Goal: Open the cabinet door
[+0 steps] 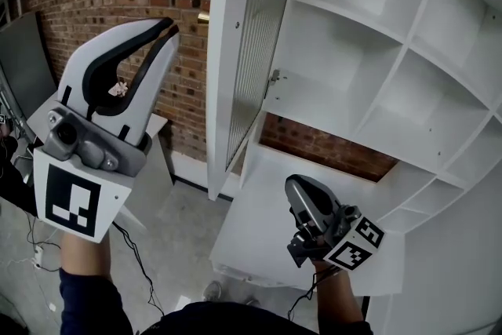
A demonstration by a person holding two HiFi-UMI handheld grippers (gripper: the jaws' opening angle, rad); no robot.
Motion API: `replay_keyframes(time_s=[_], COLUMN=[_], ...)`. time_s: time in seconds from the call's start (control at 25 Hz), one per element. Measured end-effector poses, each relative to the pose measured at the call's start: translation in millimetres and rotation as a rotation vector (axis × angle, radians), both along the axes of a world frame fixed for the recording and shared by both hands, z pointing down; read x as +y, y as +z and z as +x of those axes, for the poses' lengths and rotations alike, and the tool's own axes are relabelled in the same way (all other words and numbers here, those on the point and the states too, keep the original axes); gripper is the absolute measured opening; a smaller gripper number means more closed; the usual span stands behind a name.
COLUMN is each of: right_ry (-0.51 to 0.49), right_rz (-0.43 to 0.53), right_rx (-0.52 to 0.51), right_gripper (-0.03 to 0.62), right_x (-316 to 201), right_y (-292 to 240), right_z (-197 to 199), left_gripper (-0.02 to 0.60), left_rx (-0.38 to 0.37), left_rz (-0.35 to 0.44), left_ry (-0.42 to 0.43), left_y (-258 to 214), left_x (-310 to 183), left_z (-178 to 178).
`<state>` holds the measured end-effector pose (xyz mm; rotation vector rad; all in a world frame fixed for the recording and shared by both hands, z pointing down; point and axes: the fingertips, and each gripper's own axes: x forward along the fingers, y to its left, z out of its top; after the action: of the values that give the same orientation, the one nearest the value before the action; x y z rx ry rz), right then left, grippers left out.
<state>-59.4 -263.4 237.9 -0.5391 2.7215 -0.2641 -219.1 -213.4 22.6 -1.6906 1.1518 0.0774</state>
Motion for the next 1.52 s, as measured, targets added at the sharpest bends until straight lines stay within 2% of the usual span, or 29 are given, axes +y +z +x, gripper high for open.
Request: replay_keyframes(time_s=[0.2, 0.48, 0.76, 1.08, 1.28, 1.52], right_ry=[0.005, 0.019, 0.055, 0.142, 0.183, 0.239], right_rz=[-0.002, 0.006, 0.01, 0.0, -0.015, -0.052], right_rx=[0.001, -0.01, -0.02, -0.015, -0.012, 0.006], right_gripper=[0.026, 0.026, 0.026, 0.026, 0.026, 0.026], right_x=[4, 12, 18, 23, 24, 18], right_y=[2, -2, -2, 6, 13, 36], right_z=[13, 44, 79, 119, 133, 140], left_gripper=[0.008, 0.008, 0.008, 0.008, 0.008, 0.008], left_rx=[0.035, 0.016, 0.024, 0.086, 0.167, 0.23], left_rz=[-0.037, -0.117, -0.193, -0.396, -0.562, -0.689], left_ry=[0.062, 0.096, 0.21, 0.367, 0.448, 0.507], left_y=[8, 36, 60, 133, 184, 237], left_x=[18, 23, 23, -15, -44, -60], left_z=[28, 84, 141, 193, 209, 218])
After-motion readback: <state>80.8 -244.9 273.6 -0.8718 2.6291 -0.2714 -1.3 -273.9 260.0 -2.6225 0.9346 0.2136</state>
